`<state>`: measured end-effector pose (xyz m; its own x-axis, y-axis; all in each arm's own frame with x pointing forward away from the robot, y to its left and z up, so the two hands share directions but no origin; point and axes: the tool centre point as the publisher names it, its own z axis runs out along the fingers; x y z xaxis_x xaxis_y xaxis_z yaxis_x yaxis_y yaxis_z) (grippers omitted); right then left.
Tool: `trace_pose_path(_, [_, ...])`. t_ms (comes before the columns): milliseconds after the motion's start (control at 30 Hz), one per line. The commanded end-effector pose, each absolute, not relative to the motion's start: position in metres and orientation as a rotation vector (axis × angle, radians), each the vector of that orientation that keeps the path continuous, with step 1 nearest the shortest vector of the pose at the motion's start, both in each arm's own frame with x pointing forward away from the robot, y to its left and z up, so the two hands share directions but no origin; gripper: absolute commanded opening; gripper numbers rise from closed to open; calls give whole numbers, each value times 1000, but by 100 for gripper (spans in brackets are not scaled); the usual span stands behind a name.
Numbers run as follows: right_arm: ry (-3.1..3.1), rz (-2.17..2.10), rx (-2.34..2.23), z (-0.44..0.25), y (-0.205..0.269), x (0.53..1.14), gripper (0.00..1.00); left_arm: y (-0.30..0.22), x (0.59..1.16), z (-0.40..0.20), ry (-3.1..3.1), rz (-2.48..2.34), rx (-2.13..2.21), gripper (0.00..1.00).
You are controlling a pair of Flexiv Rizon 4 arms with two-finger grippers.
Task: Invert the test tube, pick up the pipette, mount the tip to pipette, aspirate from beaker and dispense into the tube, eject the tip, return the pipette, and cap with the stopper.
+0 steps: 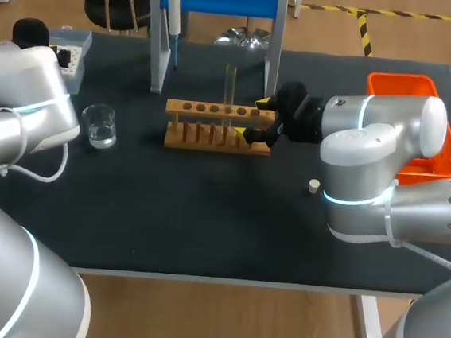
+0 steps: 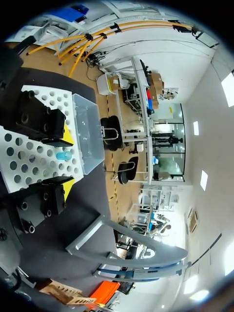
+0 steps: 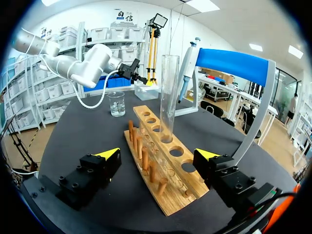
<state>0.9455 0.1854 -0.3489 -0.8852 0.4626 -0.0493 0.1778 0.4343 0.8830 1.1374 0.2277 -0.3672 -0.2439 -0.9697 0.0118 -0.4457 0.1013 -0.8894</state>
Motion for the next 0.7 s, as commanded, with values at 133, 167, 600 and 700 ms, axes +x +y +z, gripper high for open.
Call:
trace_pose_path(133, [2404,1431,554,-349,185,945,100,228,1140,-370,1768,-1091,-1383,36])
trace_pose_path(167, [2404,1431,554,-349,185,945,100,228,1141,-370,1769,-1090,-1382,36])
trace_pose_path(600, [2404,1431,554,-349,185,945,100,229,1141,-370,1777,-1082,-1379,28])
trace_pose_path(700, [2404,1431,554,-349,185,945,100,229,1141,-370,1778,-1082,-1378,27])
